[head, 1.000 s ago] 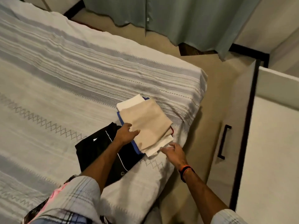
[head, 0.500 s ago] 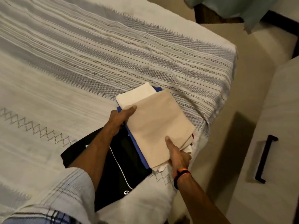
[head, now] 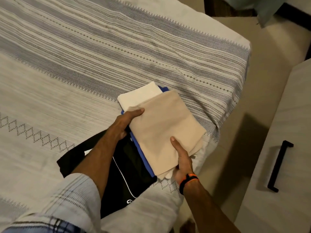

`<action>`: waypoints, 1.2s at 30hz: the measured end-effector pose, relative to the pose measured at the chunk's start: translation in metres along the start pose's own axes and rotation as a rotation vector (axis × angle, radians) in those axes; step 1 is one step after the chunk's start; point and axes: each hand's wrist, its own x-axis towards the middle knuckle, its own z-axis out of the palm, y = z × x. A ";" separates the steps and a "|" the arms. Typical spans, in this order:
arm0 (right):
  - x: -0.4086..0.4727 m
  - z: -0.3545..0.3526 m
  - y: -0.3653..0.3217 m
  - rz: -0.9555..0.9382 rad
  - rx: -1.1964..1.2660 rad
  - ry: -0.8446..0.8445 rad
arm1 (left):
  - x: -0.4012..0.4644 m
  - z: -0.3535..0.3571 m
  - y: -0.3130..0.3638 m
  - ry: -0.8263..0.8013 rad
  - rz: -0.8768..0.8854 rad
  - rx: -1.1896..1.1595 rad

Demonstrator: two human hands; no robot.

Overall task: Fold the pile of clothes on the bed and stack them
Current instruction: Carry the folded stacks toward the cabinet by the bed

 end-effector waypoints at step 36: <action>-0.243 -0.212 -0.138 -0.511 0.259 -0.022 | -0.278 0.262 -0.031 -0.302 0.293 0.111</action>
